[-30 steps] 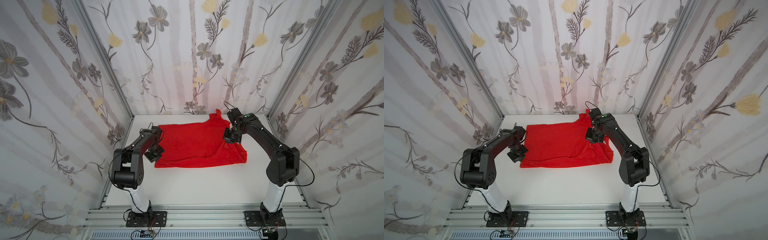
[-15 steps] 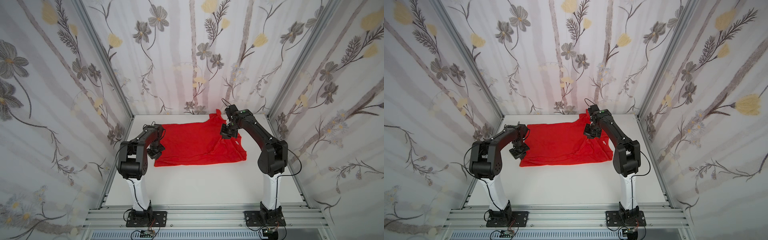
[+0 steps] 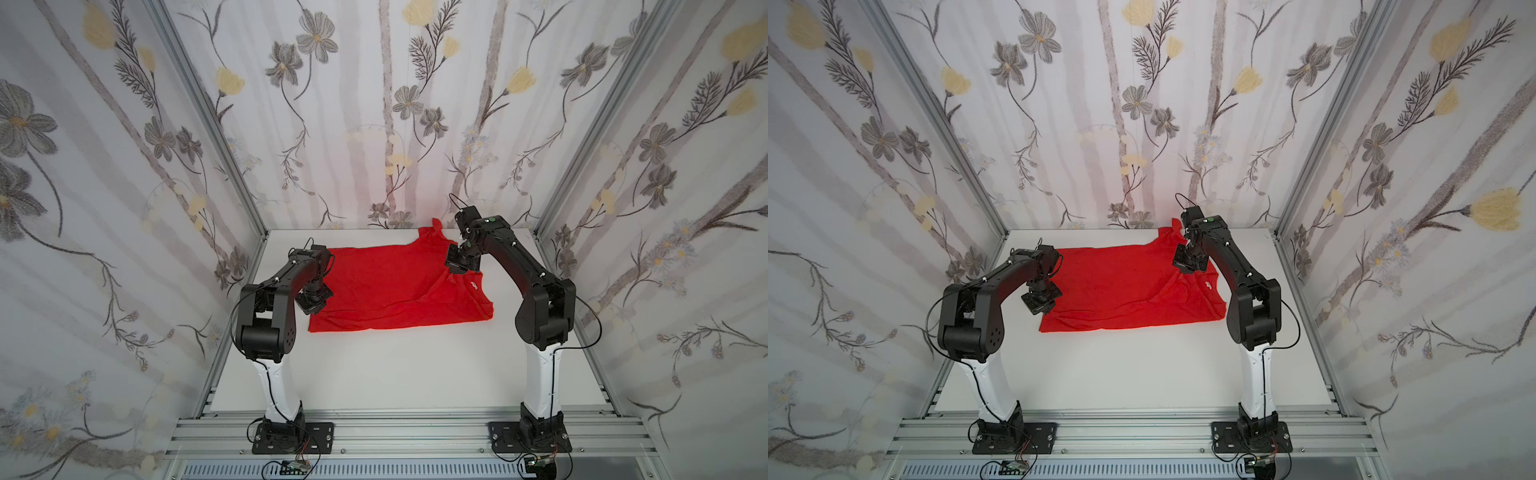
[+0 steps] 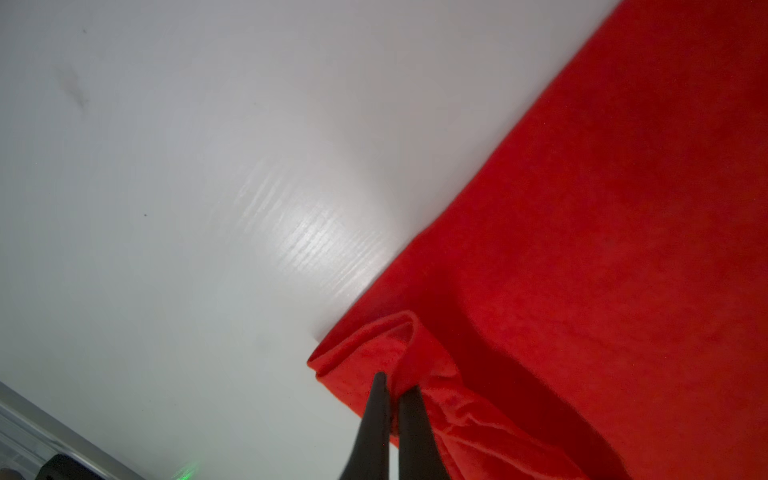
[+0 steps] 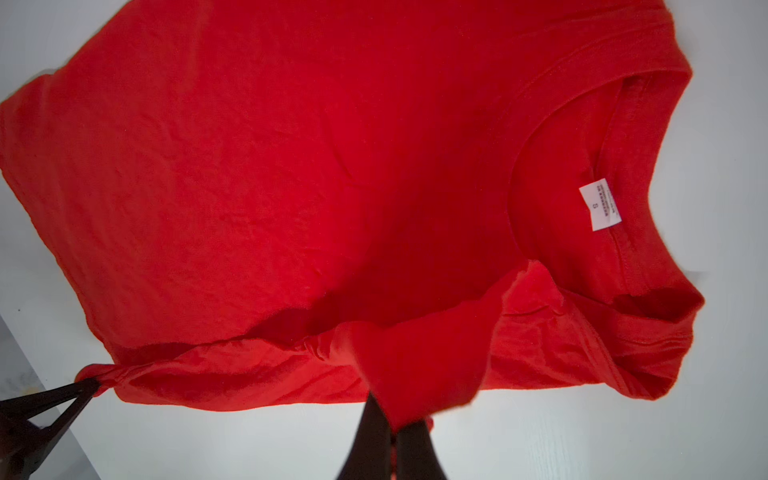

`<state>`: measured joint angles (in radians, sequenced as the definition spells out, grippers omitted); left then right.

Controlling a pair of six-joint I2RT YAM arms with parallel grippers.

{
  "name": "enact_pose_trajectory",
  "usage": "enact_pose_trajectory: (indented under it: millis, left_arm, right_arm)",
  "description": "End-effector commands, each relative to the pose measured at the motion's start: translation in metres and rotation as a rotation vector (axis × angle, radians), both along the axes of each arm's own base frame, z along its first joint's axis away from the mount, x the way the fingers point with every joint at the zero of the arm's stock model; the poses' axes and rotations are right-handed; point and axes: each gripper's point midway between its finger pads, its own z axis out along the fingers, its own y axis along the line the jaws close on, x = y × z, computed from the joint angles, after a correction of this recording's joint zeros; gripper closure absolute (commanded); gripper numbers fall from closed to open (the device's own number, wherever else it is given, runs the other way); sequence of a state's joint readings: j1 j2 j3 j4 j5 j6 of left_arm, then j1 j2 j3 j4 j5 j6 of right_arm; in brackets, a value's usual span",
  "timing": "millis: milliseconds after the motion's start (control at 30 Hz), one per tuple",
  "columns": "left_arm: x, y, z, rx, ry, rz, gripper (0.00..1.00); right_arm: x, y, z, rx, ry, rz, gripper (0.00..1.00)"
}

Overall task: Fold and stack t-shirts
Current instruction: Fold the T-shirt.

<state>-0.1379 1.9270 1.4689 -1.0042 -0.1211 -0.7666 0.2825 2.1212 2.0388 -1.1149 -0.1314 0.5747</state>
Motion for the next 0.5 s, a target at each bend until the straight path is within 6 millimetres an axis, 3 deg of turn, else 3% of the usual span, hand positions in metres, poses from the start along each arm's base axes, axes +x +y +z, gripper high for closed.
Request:
enact_pose_trajectory:
  millis: [0,233,467]
  left_arm:
    - [0.005,0.015,0.014,0.069,-0.036,0.015,1.00]
    - [0.002,0.008,-0.020,0.013,0.047,0.022,1.00]
    - [0.009,0.011,-0.025,0.036,0.063,0.026,1.00]
  right_arm:
    - [-0.002,-0.003,-0.003,-0.022,0.012,0.005,1.00]
    - [0.009,-0.001,-0.007,-0.021,0.004,0.004,1.00]
    - [0.026,0.007,-0.007,-0.003,-0.023,0.021,1.00]
